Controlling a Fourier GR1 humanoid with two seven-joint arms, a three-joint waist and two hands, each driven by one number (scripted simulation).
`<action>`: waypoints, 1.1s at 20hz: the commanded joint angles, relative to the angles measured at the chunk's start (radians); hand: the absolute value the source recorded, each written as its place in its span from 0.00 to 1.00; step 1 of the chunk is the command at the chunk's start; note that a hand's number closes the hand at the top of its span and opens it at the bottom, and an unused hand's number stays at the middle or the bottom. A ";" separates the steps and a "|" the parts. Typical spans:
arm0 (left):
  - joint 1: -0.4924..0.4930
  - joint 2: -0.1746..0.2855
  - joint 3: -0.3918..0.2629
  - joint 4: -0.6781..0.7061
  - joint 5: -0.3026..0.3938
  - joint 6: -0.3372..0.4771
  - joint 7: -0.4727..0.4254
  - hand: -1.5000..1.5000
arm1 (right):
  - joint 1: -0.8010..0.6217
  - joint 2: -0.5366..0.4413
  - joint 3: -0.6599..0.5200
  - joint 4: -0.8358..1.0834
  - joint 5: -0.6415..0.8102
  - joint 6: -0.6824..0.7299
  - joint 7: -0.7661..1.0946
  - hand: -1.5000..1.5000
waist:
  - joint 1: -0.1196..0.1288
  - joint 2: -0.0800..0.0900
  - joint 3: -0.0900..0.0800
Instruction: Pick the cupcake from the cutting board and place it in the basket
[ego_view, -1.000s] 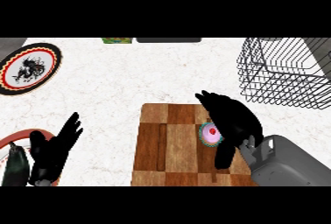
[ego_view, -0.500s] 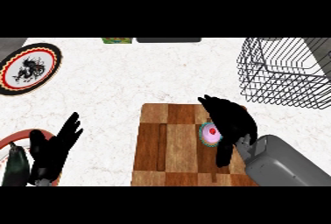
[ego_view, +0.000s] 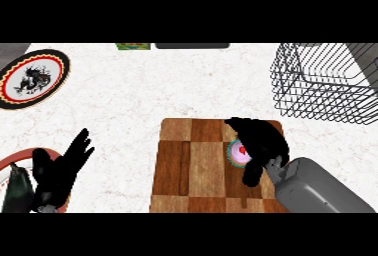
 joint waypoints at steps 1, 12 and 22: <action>0.042 0.005 0.002 0.129 0.012 -0.051 0.006 0.50 | 0.003 -0.003 0.022 0.028 0.055 -0.004 -0.063 1.00 | 0.002 0.013 -0.016; 0.038 -0.056 -0.033 0.108 -0.042 0.006 0.031 0.50 | 0.010 0.066 0.062 0.017 0.197 -0.020 -0.009 1.00 | -0.006 0.010 -0.016; 0.031 -0.033 0.016 0.108 -0.010 -0.025 0.050 0.50 | 0.044 0.294 0.142 0.040 0.444 -0.192 0.272 1.00 | -0.010 0.009 -0.016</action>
